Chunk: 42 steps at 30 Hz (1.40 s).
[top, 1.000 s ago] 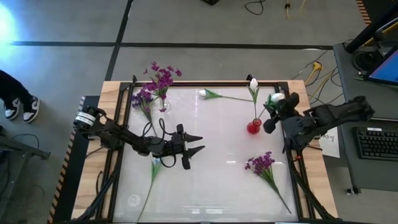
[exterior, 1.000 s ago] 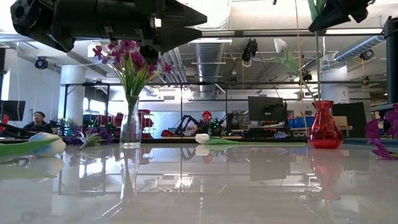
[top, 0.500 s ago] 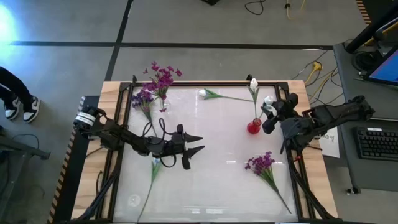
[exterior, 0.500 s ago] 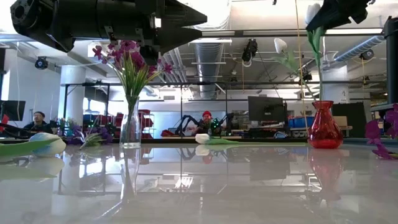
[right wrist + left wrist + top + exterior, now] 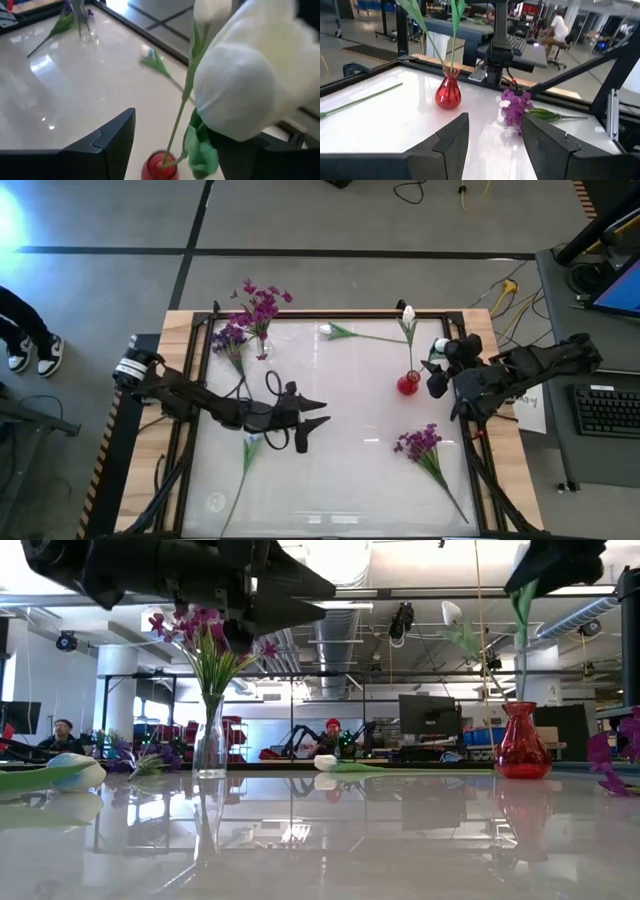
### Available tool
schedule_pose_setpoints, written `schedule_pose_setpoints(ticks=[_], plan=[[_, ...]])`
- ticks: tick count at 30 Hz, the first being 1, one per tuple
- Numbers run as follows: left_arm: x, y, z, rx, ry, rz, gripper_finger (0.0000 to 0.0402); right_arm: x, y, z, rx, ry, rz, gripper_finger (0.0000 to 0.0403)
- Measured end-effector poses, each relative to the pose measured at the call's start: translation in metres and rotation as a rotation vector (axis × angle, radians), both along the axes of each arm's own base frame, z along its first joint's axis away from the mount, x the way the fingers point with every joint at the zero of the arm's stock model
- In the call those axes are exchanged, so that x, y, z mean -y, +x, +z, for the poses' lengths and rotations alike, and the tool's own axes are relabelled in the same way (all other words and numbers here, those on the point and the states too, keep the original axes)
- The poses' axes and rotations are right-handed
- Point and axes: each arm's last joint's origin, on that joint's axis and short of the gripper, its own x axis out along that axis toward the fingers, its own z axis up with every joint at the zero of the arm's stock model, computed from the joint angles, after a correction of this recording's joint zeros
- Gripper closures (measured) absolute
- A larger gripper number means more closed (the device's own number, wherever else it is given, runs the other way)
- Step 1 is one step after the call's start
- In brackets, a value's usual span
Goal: Sort flowers into vase by color
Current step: Put the middle left white tulip into the red vase
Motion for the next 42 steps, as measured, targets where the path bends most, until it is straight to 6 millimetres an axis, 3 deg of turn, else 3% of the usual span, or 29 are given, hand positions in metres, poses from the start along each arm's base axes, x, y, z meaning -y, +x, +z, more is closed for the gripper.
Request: schedule_pose_setpoints(ticks=[11,19,30,42], plan=[[0.002,0.003,0.016,-0.211,-0.058,0.024,0.0232,0.000,-0.007,0.001,-0.002,0.132,0.003,0.0158],[0.007,-0.002,0.035,-0.530,-0.110,0.094,0.0232,0.000,-0.014,-0.001,-0.035,0.245,-0.015,0.0158],[0.023,-0.028,0.051,-0.858,-0.243,0.198,0.0232,-0.005,-0.011,-0.004,-0.101,0.380,0.042,0.0158],[0.042,-0.044,0.049,-0.910,-0.291,0.216,0.0232,-0.005,-0.012,-0.004,-0.101,0.386,0.046,0.0168]])
